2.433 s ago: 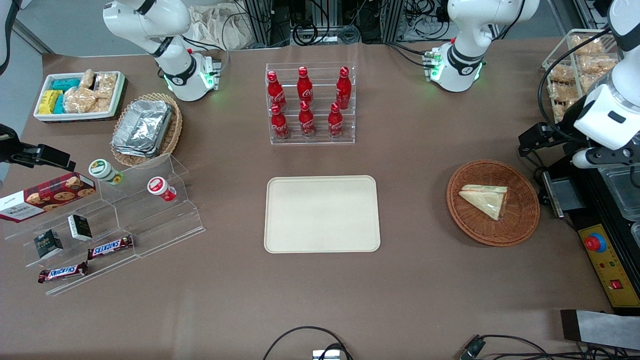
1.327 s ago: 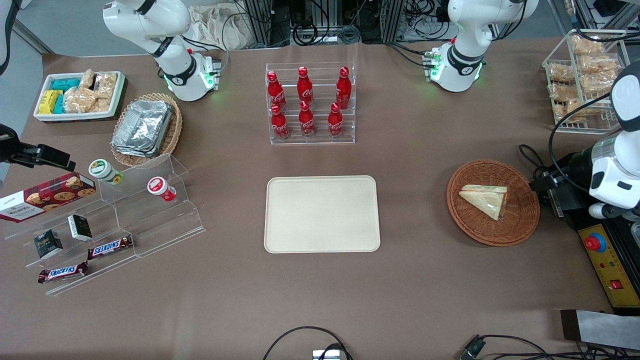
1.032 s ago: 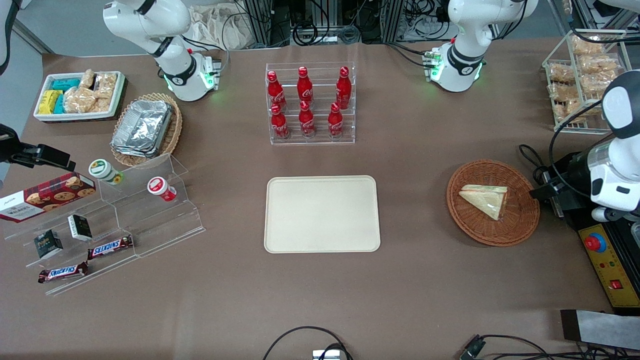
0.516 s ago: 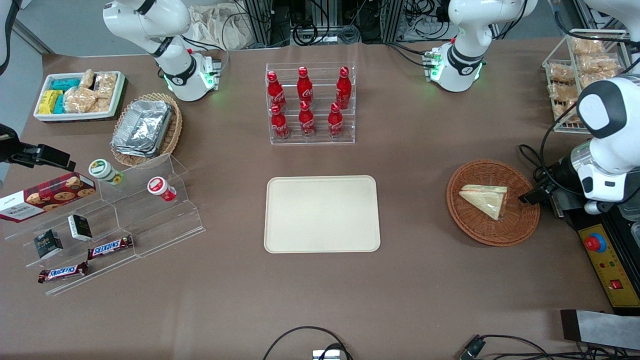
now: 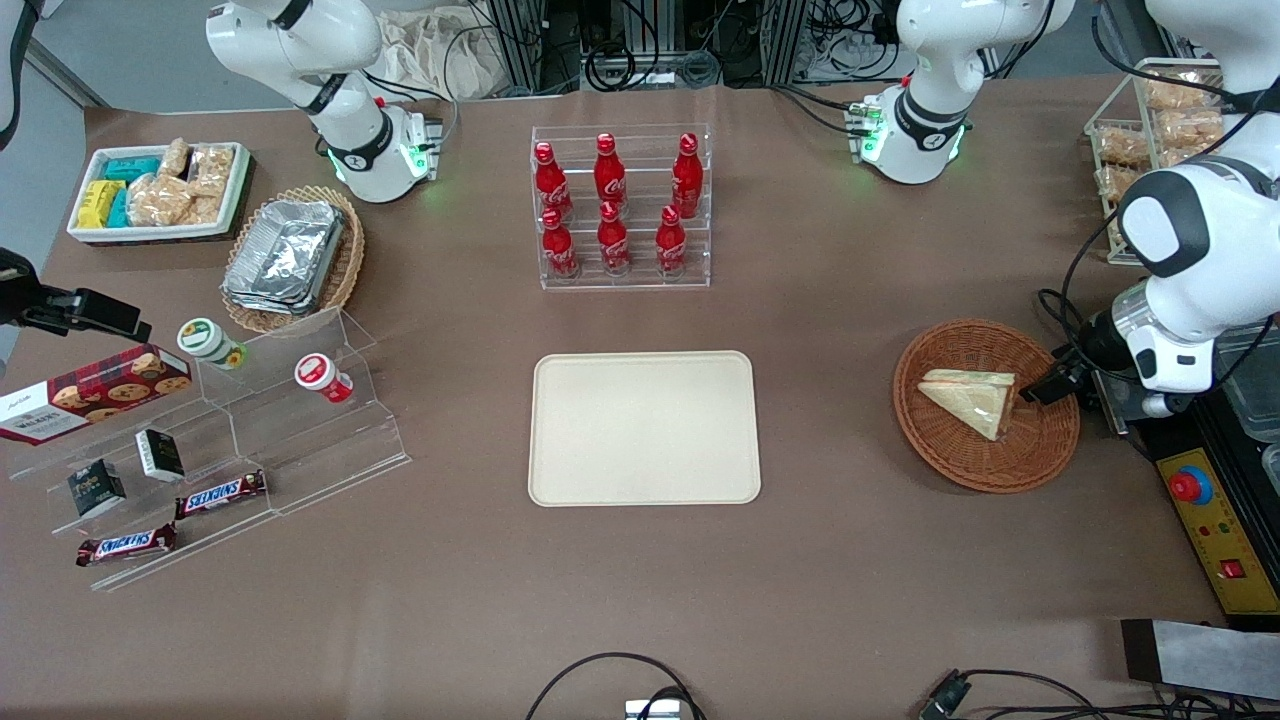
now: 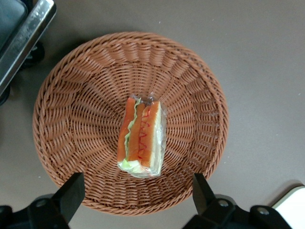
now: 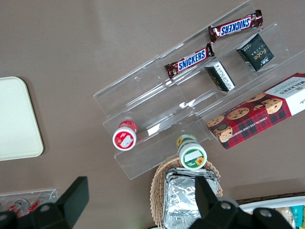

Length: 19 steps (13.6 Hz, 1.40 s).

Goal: Place sandwich from basket to tray
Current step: 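Lower the open left gripper and close it on the sandwich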

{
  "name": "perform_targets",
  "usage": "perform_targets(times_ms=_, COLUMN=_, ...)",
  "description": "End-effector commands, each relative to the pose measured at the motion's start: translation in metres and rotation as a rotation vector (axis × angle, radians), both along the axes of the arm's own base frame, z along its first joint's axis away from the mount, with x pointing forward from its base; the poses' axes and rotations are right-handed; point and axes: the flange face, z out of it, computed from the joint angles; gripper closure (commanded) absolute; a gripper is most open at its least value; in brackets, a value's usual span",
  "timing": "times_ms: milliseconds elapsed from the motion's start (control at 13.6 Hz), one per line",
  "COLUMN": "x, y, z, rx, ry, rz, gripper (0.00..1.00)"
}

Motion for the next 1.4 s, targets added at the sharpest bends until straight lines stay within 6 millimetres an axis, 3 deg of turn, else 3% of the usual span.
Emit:
perform_targets(times_ms=0, x=-0.002, y=0.0, z=-0.014, rx=-0.009, ry=0.001, rz=0.029, gripper=0.0)
perform_targets(times_ms=369, x=-0.006, y=0.001, z=-0.043, rx=0.006, ry=-0.007, rz=0.042, gripper=0.0)
perform_targets(times_ms=1327, x=-0.001, y=-0.01, z=-0.074, rx=-0.013, ry=-0.023, rz=0.075, gripper=0.0)
